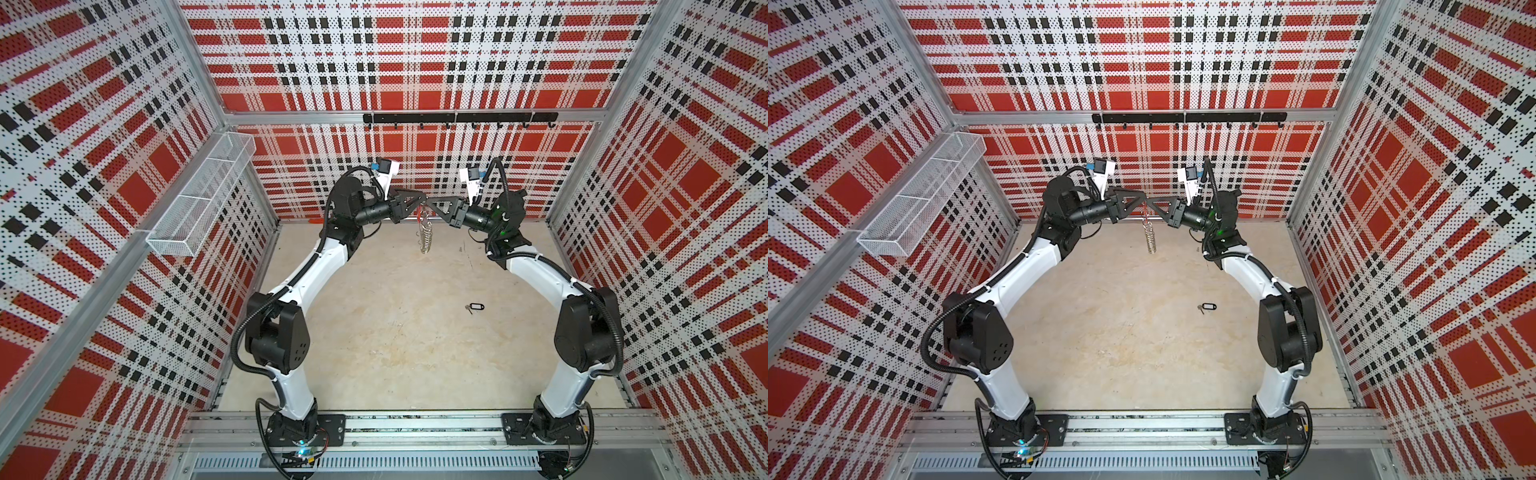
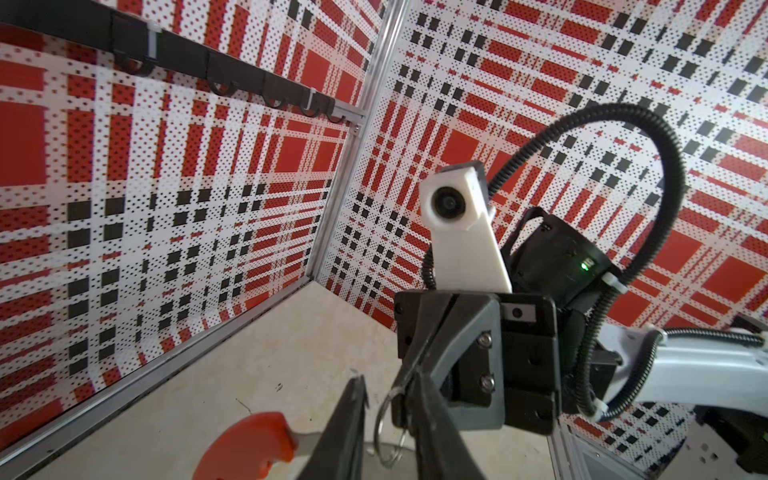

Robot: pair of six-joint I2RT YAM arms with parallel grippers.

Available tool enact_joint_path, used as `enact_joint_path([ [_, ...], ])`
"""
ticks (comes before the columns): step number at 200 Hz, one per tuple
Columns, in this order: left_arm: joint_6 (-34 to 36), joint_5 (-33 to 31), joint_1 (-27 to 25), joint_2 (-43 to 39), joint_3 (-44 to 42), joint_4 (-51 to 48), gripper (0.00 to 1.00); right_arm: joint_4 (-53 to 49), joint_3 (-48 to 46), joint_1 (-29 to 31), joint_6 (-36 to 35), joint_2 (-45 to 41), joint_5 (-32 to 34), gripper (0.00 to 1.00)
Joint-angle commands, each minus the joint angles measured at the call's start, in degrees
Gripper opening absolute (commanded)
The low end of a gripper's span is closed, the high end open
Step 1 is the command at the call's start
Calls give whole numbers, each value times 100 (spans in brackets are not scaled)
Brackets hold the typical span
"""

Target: Put the keys on the keyring

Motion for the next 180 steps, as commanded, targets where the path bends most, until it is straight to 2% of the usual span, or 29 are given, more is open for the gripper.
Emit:
enact_joint_path([
  [1, -173, -904, 30, -528, -401, 592, 26, 551, -179, 31, -78, -337, 769, 0],
  [28, -394, -1641, 149, -946, -1045, 1058, 26, 1248, -397, 39, 227, -349, 955, 0],
  [43, -451, -1837, 172, -1110, -1349, 1217, 26, 1783, -499, 34, 566, -289, 1020, 0],
  [67, -659, -1626, 50, -1163, -1794, 1928, 26, 2606, -524, 39, 1173, -110, 1098, 0],
  [86, -422, -1442, -153, -1080, -1844, 2079, 25, 2984, -459, 51, 1481, 24, 1117, 0],
  [124, -356, -1190, -262, -864, -1666, 2157, 24, 3280, -379, 114, 1707, 140, 1065, 0],
  [180, -815, -857, -164, -890, -1839, 3182, 25, 3756, -136, 181, 2184, 429, 943, 0],
])
